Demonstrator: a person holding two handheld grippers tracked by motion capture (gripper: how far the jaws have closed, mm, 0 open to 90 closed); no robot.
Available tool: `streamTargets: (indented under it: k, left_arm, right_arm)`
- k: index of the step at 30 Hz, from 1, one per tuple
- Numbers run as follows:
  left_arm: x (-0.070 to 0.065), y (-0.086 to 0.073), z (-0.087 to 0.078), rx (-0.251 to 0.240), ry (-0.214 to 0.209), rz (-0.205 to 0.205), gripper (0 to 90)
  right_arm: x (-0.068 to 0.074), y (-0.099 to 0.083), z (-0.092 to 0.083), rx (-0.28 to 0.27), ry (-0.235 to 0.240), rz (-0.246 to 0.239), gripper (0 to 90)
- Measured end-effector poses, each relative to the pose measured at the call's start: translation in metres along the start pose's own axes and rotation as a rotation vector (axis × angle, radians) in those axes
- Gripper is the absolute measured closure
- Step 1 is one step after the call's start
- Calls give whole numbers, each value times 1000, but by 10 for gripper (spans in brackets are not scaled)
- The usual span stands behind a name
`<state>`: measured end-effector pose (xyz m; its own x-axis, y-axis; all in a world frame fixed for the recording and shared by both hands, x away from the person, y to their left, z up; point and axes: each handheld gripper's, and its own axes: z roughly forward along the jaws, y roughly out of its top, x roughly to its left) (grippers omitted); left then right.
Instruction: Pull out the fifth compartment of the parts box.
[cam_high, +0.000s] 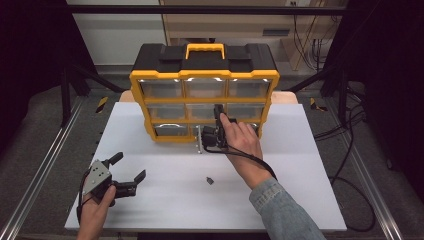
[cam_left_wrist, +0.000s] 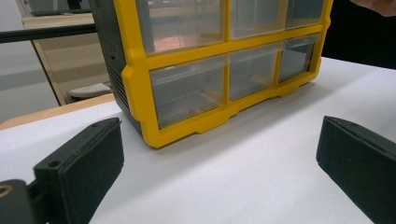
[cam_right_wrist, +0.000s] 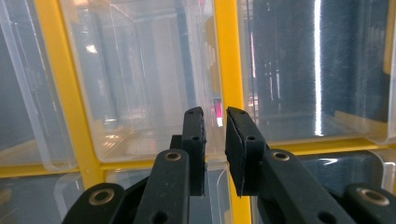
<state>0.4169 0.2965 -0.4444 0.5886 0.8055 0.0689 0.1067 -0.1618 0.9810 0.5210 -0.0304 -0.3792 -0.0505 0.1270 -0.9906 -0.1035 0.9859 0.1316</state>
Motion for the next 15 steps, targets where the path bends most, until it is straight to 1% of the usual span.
streamTargets:
  k: [15]
  left_arm:
    - [-1, 0, 0, 2, 2, 4, 6]
  right_arm:
    - [-1, 0, -17, -9, 10, 6, 773]
